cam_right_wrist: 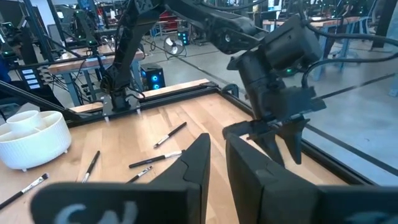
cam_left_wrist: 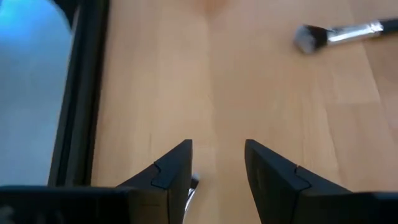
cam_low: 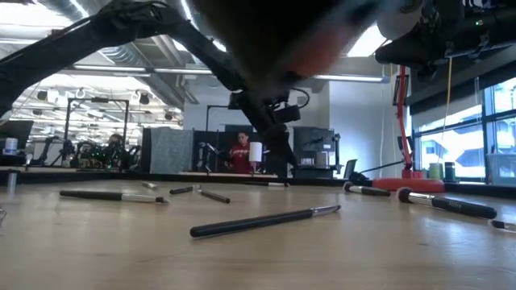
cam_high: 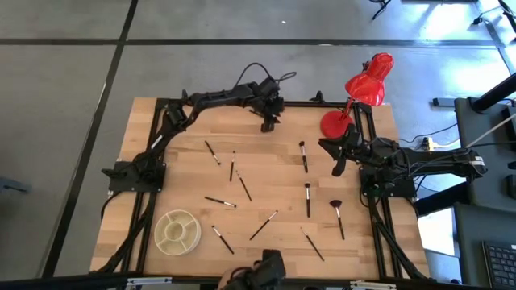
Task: Put items in baskets/containers
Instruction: Put the black eyeshadow brush into the white organizer
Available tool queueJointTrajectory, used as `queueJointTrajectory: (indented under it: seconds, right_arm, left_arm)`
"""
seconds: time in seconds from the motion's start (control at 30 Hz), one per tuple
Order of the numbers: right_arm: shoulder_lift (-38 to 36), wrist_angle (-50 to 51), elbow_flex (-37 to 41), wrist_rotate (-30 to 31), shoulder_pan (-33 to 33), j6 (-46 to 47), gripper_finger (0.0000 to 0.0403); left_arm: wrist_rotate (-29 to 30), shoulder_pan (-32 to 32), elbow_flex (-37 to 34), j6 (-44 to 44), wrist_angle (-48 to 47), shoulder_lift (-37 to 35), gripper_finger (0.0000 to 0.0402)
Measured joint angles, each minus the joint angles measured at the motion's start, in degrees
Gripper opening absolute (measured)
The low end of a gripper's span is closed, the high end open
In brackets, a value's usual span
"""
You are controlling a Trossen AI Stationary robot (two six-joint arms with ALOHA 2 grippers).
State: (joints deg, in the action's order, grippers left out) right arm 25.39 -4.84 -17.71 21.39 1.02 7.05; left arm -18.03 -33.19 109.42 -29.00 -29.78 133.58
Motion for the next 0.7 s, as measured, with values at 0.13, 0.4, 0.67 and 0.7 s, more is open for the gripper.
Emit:
queueJointTrajectory:
  seconds: [0.13,0.4,0.67,0.7]
  right_arm:
    - [0.0,-0.02,0.0,0.02,0.0,-0.01,0.0053]
    - [0.0,-1.68,0.01,0.04,0.0,-0.16,0.0053]
    - [0.0,-1.29,-0.01,0.04,0.0,-0.18,0.0053]
    - [0.0,-1.33,0.0,0.02,0.02,-0.22,0.0053]
  left_arm:
    - [-0.13,-1.66,2.15,3.86,-2.04,-0.01,0.0143]
    - [6.09,-4.44,3.36,0.24,-4.02,0.28,0.0143]
    - [10.52,-4.94,3.3,-11.78,-12.69,2.38,0.0143]
    - [11.57,-4.89,3.3,-12.13,-12.51,2.59,0.0143]
